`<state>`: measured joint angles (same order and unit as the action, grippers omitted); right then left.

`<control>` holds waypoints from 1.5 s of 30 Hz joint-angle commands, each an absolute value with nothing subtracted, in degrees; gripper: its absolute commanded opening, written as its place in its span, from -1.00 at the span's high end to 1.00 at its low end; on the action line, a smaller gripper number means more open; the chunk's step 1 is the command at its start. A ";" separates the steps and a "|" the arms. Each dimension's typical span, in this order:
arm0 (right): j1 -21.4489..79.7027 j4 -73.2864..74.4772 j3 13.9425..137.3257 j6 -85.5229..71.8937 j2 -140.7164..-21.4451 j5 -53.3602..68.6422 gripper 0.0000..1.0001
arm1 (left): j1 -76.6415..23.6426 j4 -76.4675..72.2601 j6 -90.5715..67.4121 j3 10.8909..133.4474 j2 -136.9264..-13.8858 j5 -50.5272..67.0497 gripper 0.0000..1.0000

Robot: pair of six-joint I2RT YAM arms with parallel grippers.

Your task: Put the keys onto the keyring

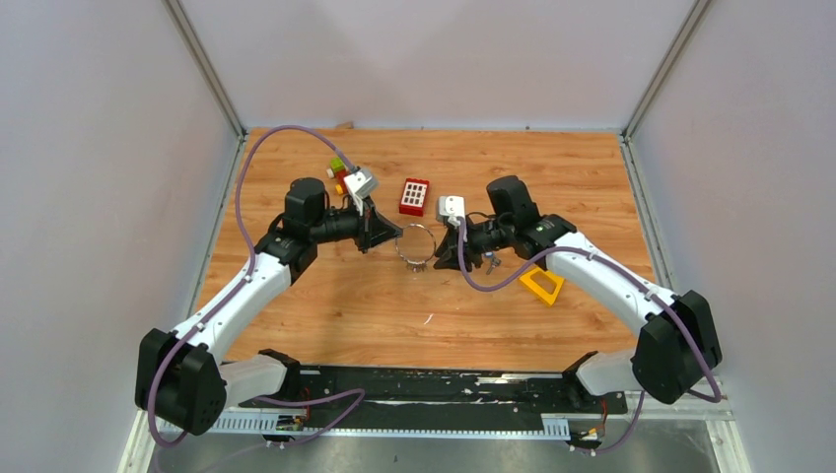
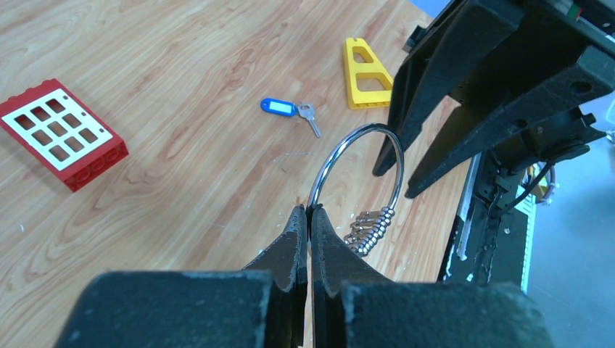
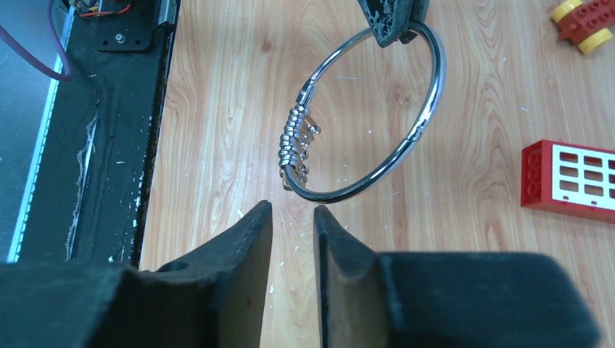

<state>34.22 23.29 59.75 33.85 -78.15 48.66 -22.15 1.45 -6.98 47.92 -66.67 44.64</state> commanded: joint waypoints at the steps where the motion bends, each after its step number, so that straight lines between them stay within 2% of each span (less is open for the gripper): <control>1: 34.53 20.18 61.11 33.04 -79.61 53.02 0.28 | -22.32 -2.75 -9.32 48.01 -66.01 46.72 1.00; 4: 34.58 18.87 60.98 32.40 -81.02 55.39 0.11 | -22.32 -4.81 -11.67 47.84 -66.19 48.44 1.00; 8: 34.62 17.39 61.05 31.20 -81.85 58.27 0.14 | -22.32 -8.52 -13.97 46.77 -65.90 50.07 1.00; 15: 34.59 17.82 60.41 31.71 -80.96 56.82 0.71 | -22.32 -9.47 -13.70 45.62 -64.69 49.47 1.00; 21: 34.62 19.31 60.21 33.71 -79.67 54.76 1.00 | -22.33 -8.19 -12.31 45.62 -64.45 49.10 1.00; 45: 34.14 31.40 62.80 40.16 -79.69 48.30 1.00 | -22.32 -3.85 -0.06 45.68 -64.30 44.65 1.00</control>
